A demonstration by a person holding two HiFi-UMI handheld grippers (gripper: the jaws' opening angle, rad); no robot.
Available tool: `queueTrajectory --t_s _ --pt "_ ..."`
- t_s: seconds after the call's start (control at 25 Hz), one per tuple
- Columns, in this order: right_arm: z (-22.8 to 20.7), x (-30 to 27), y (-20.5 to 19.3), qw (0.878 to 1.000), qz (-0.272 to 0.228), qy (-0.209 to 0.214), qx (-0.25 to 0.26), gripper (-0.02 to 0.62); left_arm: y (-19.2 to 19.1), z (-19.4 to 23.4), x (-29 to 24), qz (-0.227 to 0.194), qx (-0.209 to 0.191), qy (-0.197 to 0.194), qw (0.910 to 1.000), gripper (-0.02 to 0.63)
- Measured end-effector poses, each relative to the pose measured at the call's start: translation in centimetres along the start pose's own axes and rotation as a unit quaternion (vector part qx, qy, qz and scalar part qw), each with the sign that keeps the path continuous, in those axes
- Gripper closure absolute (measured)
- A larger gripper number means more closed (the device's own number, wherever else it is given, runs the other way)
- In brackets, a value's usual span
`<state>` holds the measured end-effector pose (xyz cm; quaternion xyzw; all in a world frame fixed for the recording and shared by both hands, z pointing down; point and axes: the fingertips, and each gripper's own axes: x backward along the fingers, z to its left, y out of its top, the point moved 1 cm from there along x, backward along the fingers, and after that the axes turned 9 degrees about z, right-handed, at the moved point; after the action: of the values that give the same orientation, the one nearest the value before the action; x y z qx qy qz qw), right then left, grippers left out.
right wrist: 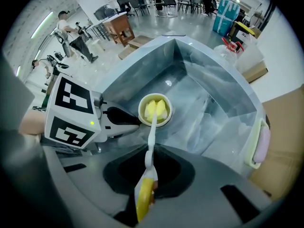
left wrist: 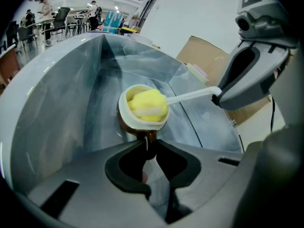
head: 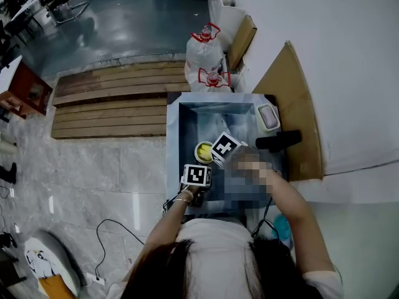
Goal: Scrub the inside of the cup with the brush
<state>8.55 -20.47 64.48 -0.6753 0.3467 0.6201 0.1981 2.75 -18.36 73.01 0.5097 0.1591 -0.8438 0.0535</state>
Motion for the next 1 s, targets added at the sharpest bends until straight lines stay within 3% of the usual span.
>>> queueTrajectory --t_s 0.2,0.48,1.0 --pt "0.8 -0.1 -0.2 1.0 -0.015 0.022 -0.016 0.545 0.8 0.5 -0.5 -0.024 -0.008 0.007 0.9996 0.543" --pt "0.9 0.6 -0.6 0.996 -0.047 0.053 -0.049 0.545 0.7 0.4 0.2 -0.023 -0.002 0.003 0.9997 0.543" --pt "1.0 1.6 -1.9 0.989 -0.098 0.065 -0.09 0.545 0.7 -0.2 1.6 -0.034 -0.002 -0.017 0.9993 0.543"
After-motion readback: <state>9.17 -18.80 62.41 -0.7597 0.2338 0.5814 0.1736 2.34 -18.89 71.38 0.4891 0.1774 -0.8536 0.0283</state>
